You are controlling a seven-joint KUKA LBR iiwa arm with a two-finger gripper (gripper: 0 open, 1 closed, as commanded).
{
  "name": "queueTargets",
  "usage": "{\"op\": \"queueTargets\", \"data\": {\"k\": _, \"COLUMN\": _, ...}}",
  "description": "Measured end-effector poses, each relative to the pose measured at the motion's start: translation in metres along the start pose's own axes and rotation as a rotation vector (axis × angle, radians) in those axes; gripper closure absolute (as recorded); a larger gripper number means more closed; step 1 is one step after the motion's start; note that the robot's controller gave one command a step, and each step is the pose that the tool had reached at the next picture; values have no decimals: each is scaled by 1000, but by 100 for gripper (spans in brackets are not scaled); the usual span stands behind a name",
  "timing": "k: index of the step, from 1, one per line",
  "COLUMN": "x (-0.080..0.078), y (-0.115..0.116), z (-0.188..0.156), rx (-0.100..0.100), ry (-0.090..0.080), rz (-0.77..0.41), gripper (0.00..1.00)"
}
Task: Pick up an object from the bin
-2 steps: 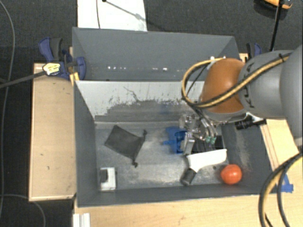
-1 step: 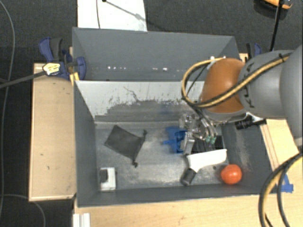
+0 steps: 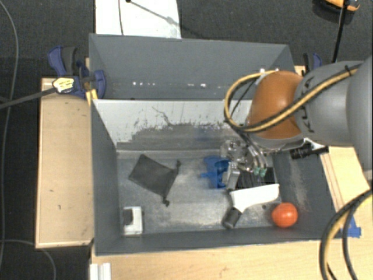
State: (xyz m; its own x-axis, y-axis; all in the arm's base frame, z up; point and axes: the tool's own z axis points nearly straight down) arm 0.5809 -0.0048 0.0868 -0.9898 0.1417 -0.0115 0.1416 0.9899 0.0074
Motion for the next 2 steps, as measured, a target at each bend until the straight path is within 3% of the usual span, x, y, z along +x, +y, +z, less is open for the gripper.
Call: {"op": "queueTargets", "data": {"k": 2, "x": -1, "y": 0, "z": -29, "rx": 0, "ry": -11, "rz": 0, "gripper": 100}}
